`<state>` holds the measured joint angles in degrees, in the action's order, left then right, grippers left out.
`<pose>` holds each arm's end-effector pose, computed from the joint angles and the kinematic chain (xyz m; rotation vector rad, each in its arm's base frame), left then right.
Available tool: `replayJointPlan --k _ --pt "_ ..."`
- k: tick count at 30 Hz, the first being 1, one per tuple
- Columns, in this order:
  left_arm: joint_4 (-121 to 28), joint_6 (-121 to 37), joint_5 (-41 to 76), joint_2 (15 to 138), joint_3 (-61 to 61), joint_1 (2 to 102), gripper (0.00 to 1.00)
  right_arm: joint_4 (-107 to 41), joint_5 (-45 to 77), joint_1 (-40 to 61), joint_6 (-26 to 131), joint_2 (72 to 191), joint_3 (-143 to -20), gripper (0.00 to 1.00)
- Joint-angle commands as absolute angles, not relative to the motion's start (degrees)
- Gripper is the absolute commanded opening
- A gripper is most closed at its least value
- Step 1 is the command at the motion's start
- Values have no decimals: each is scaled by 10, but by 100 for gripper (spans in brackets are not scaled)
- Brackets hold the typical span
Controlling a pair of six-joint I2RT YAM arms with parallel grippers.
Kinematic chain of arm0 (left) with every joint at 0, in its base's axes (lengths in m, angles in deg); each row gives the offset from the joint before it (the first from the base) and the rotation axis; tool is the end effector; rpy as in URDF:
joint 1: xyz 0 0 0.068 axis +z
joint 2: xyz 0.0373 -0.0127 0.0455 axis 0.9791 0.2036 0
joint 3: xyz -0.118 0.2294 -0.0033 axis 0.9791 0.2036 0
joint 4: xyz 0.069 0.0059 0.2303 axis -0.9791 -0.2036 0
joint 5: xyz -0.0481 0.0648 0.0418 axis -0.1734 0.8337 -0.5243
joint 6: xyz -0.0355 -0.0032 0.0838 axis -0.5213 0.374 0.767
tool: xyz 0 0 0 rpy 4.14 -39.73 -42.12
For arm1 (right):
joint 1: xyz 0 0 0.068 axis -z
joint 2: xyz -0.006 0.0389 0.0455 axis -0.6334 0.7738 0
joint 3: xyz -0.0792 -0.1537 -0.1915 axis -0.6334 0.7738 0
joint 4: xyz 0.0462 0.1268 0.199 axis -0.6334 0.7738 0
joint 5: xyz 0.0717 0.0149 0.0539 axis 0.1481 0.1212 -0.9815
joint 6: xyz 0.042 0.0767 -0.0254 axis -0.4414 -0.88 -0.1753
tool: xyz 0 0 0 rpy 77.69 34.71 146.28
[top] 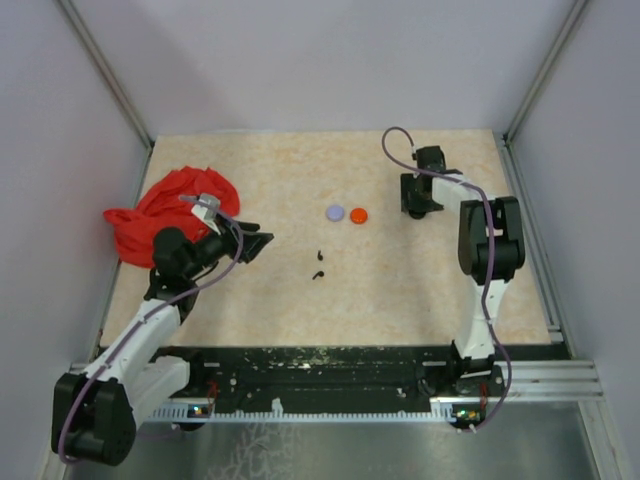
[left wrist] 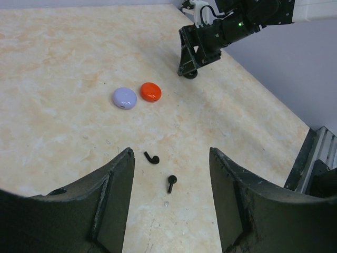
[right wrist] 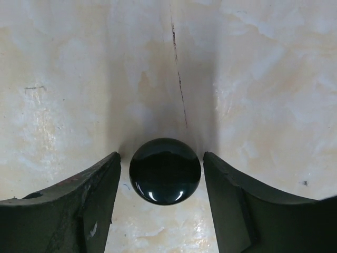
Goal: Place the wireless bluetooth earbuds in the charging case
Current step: Pick up the charging case at the center of the board.
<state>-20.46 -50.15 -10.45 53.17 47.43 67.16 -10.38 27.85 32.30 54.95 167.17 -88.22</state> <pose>0.2194 -0.0921 0.2614 0.3919 1.5903 -0.9096 0.4306 0.0470 0.1286 -0.0358 2.5707 -0.0206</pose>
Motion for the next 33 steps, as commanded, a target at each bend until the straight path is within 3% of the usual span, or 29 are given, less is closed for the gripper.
replayJointPlan --k 1,10,19,33 --pt "-187 -520 -129 545 453 676 63 -103 276 321 553 1678 -903 62" --pt "-169 -539 -152 559 455 676 63 -112 240 314 533 1628 -863 43" --pt "-119 -581 -147 589 462 649 62 -211 236 210 456 1488 -744 42" --pt "-68 -576 62 605 453 492 63 -345 245 63 337 1314 -664 41"
